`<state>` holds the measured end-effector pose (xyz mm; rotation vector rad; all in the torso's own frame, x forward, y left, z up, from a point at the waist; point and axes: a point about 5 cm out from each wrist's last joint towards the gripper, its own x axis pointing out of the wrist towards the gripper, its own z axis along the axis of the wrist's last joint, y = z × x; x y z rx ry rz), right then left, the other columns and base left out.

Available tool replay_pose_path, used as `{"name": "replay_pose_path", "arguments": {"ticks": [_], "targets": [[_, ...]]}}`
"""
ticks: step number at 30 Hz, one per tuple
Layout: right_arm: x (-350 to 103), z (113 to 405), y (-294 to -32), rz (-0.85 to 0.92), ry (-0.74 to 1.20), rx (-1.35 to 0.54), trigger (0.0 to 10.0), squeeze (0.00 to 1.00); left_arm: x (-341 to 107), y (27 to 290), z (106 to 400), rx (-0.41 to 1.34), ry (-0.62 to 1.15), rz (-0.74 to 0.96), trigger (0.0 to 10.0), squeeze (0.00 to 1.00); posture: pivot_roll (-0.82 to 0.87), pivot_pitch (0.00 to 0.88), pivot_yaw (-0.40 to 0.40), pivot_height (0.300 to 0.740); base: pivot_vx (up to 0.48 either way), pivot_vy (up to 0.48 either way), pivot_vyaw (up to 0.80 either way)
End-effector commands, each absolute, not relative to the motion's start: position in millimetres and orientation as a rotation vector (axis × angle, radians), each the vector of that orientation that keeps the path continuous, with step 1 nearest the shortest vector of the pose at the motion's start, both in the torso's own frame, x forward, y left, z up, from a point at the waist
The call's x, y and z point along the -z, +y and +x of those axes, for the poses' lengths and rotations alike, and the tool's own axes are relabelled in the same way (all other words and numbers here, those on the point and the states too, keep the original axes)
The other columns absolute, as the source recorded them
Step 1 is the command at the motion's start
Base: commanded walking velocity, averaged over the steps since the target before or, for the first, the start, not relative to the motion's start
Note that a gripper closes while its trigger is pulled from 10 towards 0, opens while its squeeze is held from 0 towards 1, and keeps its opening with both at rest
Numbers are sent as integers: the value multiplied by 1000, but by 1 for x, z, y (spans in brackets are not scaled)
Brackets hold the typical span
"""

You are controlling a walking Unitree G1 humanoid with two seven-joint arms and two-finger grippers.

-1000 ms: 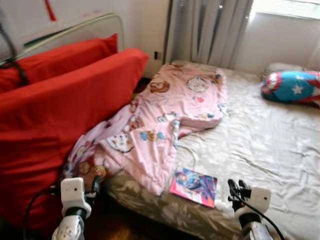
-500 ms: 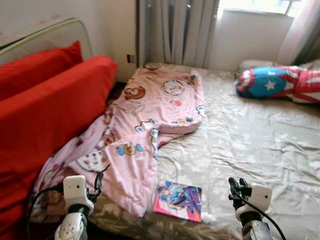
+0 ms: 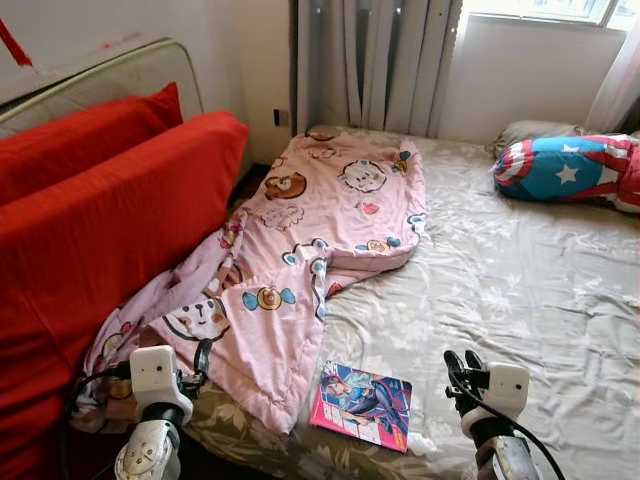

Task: Clean up the room

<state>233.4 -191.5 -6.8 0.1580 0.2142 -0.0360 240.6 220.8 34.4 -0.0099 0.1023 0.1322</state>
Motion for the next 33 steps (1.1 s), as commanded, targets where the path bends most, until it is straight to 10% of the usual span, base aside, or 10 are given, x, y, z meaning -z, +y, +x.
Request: {"name": "replay_pose_path", "arguments": {"ticks": [1,33], "targets": [[6,235,-192,147,222,30,10000,0,-35,220,241,-130,105,-17,10000,0,26,0,-8,735,0,0,0],[0,238,-187,151,191,7,10000,0,-37,220,235,-89,116,-40,10000,0,56,0,-29,652,0,0,0]]}}
